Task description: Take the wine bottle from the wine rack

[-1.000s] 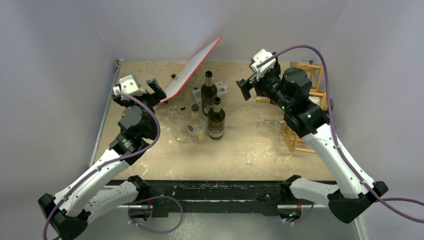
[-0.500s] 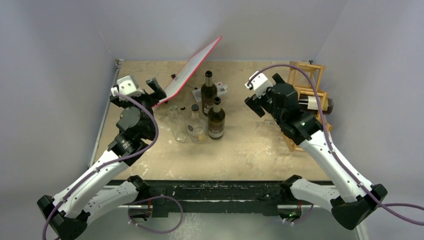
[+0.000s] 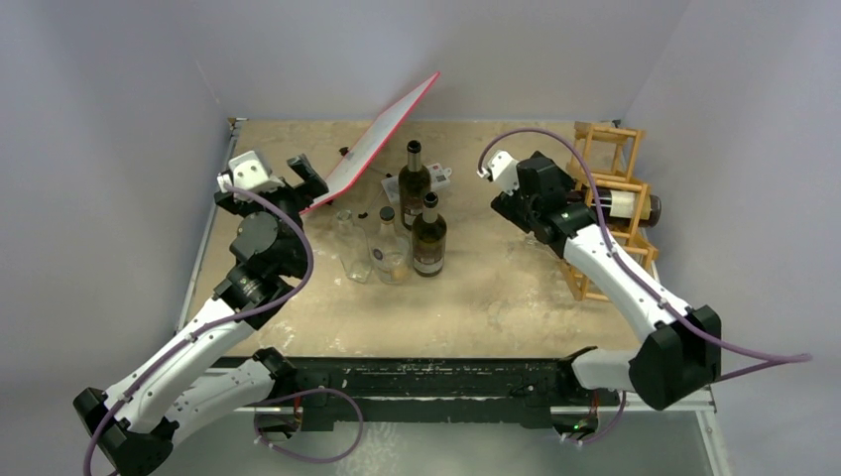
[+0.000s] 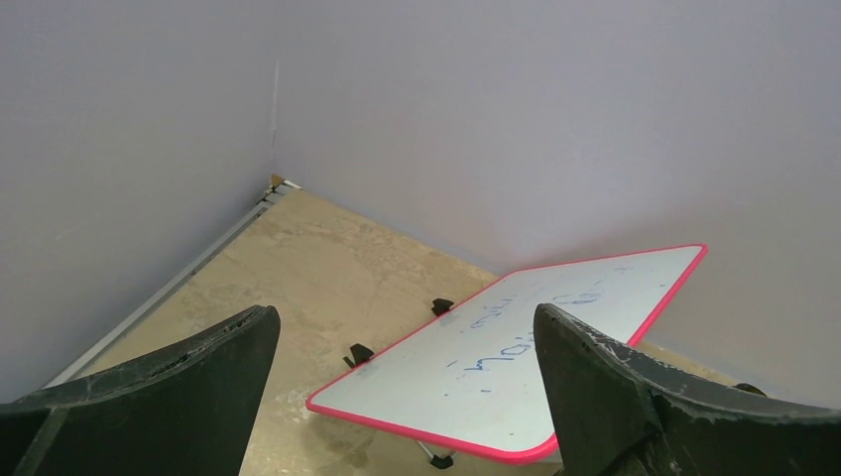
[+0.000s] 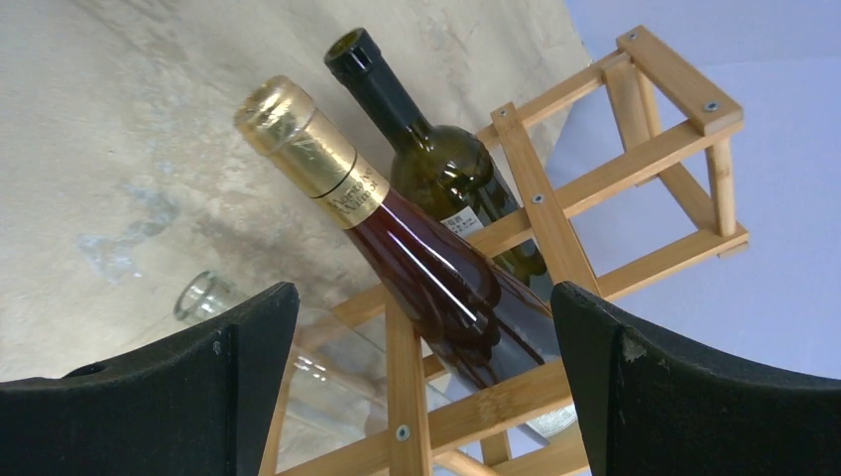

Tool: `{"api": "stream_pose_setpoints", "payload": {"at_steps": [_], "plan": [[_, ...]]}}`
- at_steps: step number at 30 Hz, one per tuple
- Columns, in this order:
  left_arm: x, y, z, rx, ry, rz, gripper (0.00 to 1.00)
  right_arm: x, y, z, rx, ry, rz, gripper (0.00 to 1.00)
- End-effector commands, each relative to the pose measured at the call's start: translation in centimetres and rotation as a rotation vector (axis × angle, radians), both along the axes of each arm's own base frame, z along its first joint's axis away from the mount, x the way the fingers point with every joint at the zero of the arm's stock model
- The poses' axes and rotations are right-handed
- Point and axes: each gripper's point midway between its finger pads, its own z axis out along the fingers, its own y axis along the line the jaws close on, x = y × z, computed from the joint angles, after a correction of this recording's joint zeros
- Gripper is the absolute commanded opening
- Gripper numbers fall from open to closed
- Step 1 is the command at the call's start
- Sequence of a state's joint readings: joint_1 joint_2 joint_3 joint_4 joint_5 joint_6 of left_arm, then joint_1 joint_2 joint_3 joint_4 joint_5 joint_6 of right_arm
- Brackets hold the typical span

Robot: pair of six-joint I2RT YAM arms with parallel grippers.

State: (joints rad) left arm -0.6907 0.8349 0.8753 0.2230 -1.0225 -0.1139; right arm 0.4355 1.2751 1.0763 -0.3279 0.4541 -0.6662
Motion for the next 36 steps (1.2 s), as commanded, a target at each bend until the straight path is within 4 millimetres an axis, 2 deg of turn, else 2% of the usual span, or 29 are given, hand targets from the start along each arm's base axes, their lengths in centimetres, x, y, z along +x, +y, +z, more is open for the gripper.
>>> {"api": "stream_pose_setpoints", "payload": {"at_steps": [1, 6, 9, 15, 19, 29, 33, 36], "plan": [[-0.7, 1.2, 1.4, -0.075, -0.052, 0.056, 1.00, 1.9, -1.0, 0.2, -0.039, -0.024, -0.019, 1.00], [-1.0, 1.5, 1.6, -0.086, -0.060, 0.061, 1.00, 2.7, -0.9, -1.7, -0.113, 0.023, 0.022, 1.00], [-1.3, 1.9, 1.6, -0.097, -0.063, 0.071, 1.00, 3.0, -0.6, -2.1, -0.121, 0.011, 0.049, 1.00], [-0.9, 0.6, 1.8, -0.075, -0.073, -0.005, 1.00, 4.0, -1.6, -3.3, -0.210, -0.001, 0.015, 1.00], [-0.8, 0.6, 1.6, -0.061, -0.058, 0.001, 1.00, 4.3, -1.7, -4.0, -0.249, 0.022, 0.043, 1.00], [-0.6, 0.4, 1.4, -0.044, -0.051, 0.002, 1.00, 5.3, -3.4, -6.5, -0.301, 0.114, 0.022, 0.82], [-0.4, 0.2, 1.2, -0.037, -0.045, -0.002, 1.00, 5.5, -4.2, -6.7, -0.310, 0.118, -0.001, 0.73], [-0.3, 0.1, 1.1, -0.033, -0.041, -0.007, 1.00, 5.5, -4.2, -6.8, -0.310, 0.101, 0.001, 0.70]]}}
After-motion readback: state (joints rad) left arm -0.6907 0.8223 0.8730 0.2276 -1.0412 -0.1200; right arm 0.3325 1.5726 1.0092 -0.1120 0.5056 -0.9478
